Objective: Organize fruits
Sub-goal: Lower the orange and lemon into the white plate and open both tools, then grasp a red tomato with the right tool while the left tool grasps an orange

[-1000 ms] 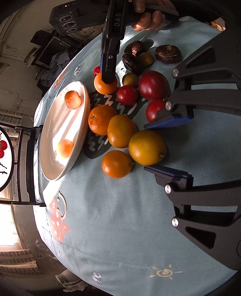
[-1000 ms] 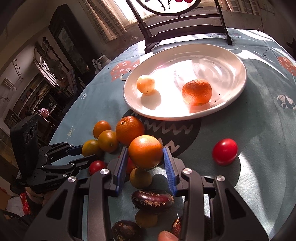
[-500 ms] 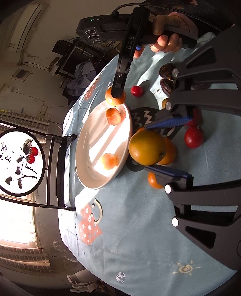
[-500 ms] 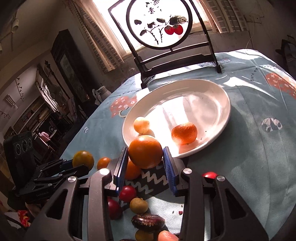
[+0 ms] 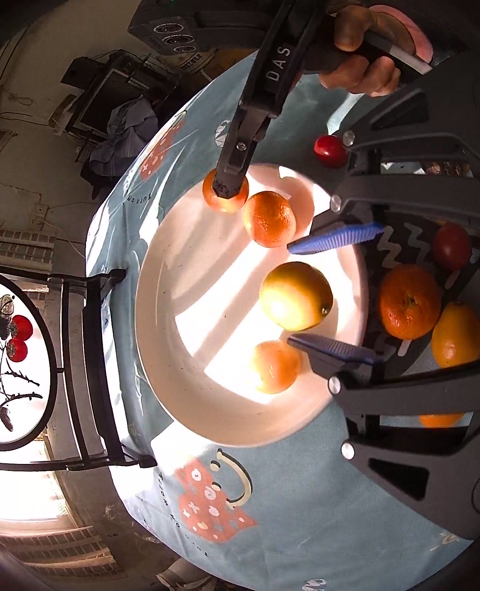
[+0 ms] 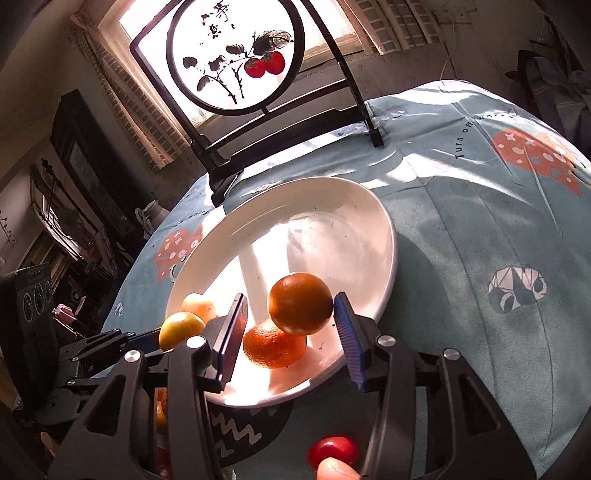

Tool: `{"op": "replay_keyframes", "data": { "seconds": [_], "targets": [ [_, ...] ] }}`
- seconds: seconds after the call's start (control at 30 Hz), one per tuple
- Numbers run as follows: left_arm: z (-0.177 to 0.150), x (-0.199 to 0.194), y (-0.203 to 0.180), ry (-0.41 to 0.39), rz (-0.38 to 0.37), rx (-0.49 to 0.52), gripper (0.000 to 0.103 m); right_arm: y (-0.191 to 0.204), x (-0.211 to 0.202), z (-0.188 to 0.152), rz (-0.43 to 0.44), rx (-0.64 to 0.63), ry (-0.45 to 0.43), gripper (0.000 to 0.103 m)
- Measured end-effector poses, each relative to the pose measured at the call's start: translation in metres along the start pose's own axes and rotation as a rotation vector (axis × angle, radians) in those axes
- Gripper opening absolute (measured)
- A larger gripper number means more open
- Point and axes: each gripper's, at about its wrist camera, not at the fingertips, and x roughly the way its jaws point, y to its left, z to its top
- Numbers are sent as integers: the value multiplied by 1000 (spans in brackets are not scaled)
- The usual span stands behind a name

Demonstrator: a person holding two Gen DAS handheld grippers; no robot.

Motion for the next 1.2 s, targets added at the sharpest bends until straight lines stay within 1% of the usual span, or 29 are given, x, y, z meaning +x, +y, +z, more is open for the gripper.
{"op": "replay_keyframes", "data": {
  "seconds": [0.03,0.07,0.1,0.17,0.2,0.27,0.33,0.43,0.5,0.57,0.63,0.67,0.8,1.07,1.1,1.2],
  "targets": [
    [-1,-9,-1,-41,19,12,72,1,-3,0,9,3,-4,50],
    [-3,-18,-1,-75,40,27,77,1,-8,-2,30,6,-9,50],
    [-5,-29,0,-106,57,39,80,2,-14,-4,53,6,-15,50],
    [-12,-53,6,-174,80,27,95,8,-27,-8,76,-11,-31,50],
    [-17,-62,10,-202,86,13,97,10,-31,-11,83,-26,-34,50],
    [-27,-74,22,-230,112,-15,97,15,-36,-17,83,-58,-16,50],
    [-36,-78,34,-230,168,-35,97,18,-37,-24,35,-87,6,50],
    [-46,-77,50,-215,275,-54,97,17,-33,-36,-45,-123,61,50],
    [-51,-76,60,-198,308,-77,97,13,-28,-42,-79,-126,111,51],
    [-54,-77,67,-179,281,-109,97,9,-25,-47,-88,-124,150,52],
    [-57,-78,71,-167,240,-135,97,7,-25,-51,-102,-128,170,52],
    [-60,-80,72,-167,233,-142,97,8,-26,-53,-112,-138,176,52],
    [-70,-83,69,-178,258,-119,97,9,-24,-62,-195,-183,197,52],
    [-81,-86,68,-188,272,-74,97,14,-20,-70,-239,-245,215,52],
    [-82,-86,69,-187,269,-78,97,15,-19,-70,-245,-252,218,50],
    [-81,-87,74,-182,267,-97,97,15,-18,-72,-274,-276,211,39]
  ]
}}
